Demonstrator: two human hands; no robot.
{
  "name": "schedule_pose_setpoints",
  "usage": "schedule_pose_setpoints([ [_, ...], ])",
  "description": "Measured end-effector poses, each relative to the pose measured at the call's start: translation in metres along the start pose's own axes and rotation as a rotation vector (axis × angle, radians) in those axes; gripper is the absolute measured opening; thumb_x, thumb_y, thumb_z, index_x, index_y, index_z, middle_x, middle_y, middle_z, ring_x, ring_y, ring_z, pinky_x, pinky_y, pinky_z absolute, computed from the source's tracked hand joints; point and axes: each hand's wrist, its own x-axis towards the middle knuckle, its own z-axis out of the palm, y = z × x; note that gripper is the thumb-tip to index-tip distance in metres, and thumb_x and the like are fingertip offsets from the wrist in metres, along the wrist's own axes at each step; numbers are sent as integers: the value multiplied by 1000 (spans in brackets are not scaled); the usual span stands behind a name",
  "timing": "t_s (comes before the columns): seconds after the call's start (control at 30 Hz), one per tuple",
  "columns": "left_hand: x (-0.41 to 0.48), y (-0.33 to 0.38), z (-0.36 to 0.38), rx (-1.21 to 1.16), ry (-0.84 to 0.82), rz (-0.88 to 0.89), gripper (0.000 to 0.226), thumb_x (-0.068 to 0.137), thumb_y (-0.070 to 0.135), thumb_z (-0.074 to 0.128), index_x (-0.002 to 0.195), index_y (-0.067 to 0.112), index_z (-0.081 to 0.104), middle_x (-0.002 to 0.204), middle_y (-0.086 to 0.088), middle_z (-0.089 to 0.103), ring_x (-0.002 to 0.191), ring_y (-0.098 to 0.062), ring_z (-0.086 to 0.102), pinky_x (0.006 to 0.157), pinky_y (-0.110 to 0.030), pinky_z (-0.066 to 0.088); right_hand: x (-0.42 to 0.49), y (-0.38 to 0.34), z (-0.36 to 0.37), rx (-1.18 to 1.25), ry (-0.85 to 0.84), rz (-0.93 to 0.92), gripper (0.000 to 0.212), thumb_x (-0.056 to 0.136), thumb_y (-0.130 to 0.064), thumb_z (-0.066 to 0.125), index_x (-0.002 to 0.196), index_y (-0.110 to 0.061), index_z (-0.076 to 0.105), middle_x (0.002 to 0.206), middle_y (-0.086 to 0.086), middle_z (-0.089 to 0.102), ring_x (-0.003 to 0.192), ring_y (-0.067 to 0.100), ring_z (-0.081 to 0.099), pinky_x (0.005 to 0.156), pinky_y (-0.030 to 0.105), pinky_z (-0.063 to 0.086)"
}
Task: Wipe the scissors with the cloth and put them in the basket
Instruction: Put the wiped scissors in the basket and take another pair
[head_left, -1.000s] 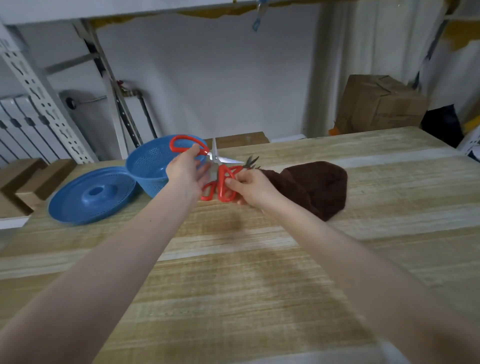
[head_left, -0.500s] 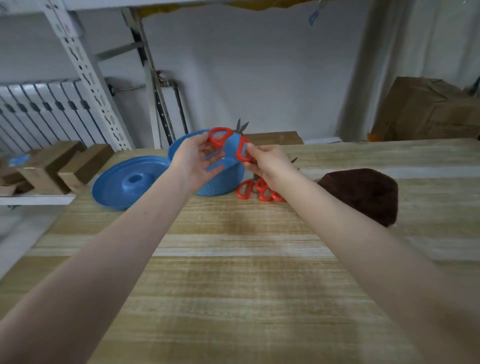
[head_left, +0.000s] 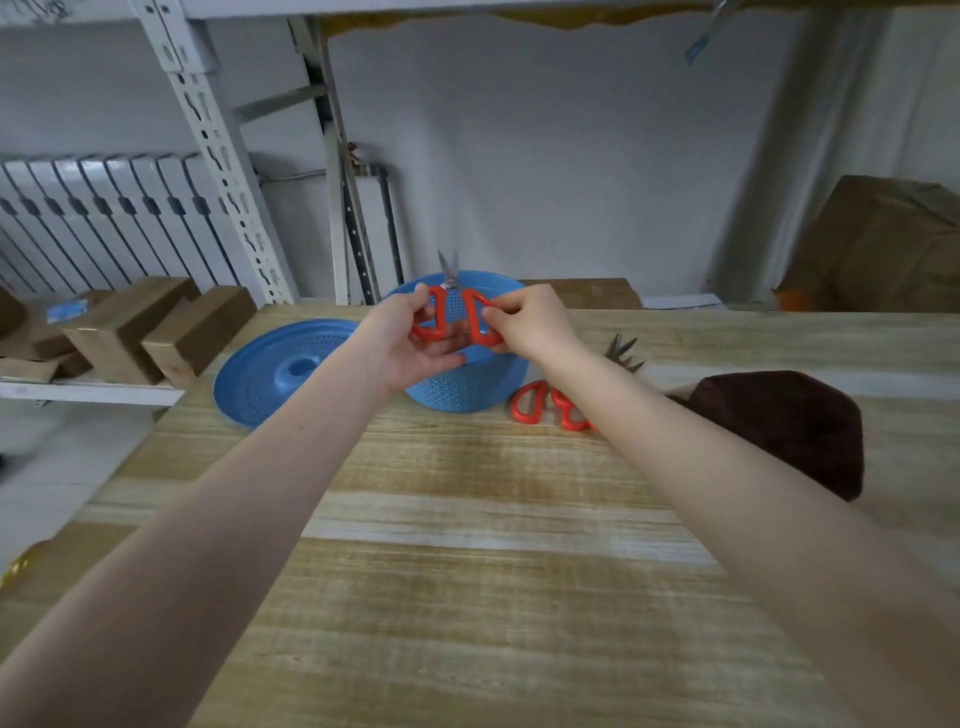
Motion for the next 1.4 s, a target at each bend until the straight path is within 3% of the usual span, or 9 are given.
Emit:
schedule_pose_setpoints([
  [0.2,16,0,3,-120,-101,-26,41,103,37,39,69,14,45,117,-19,66,99,-36,66,105,-60,32,9,-7,5,-211,-19,-14,39,98,-20,51,60,-17,60,64,4,63,67,20,64,63,29,49],
  [0.43,27,14,3,-57,-60,63,29,104,34,40,111,9,53,113,-17,67,95,-30,66,93,-54,43,18,-10,-6,-80,-111,92,36,100,-23,46,104,6,67,90,16,65,85,27,63,67,35,55],
  [0.57,43,21,2,633,185,376,32,102,25,38,77,11,51,72,-11,57,63,-24,56,68,-32,53,19,15,-46,-401,126,50,25,94,-12,49,101,-2,72,104,14,71,95,29,66,78,31,51],
  [0.67,58,7,3,1409,287,525,36,101,25,34,74,9,51,77,-12,58,72,-29,55,67,-34,45,5,35,-61,-671,-89,172,17,94,-16,54,94,-8,69,91,7,70,71,19,63,61,27,51],
  [0.73,67,-5,8,1602,268,501,35,101,23,36,71,12,49,79,-8,56,77,-28,56,66,-35,44,-5,48,-64,-826,-178,212,19,93,-19,55,78,-12,63,74,4,66,60,19,62,52,28,49],
  [0.9,81,-13,17,1743,210,445,33,101,27,36,86,6,57,89,-10,56,88,-31,58,77,-40,49,-17,73,-60,-942,-212,61,26,91,-13,52,66,-18,52,71,-3,53,75,23,61,61,32,47],
  [1.1,87,-17,17,1929,279,338,32,100,26,38,116,9,60,126,-18,47,107,-34,53,90,-44,46,-17,76,-58,-1009,-263,-18,29,96,-34,50,117,-17,59,112,5,63,104,28,60,77,39,49],
  [1.27,88,-12,21,1847,94,251,26,97,18,39,74,8,47,90,-9,54,84,-24,52,72,-32,39,-17,77,-58,-1033,-340,-49,36,91,-41,54,120,-21,59,116,1,63,107,27,59,85,43,52],
  [1.4,82,-12,24,1818,65,264,30,95,14,41,66,10,45,67,-5,48,61,-16,44,55,-29,33,-19,75,-59,-1043,-304,-56,24,90,-35,61,106,-17,66,105,1,65,100,23,61,81,40,54],
])
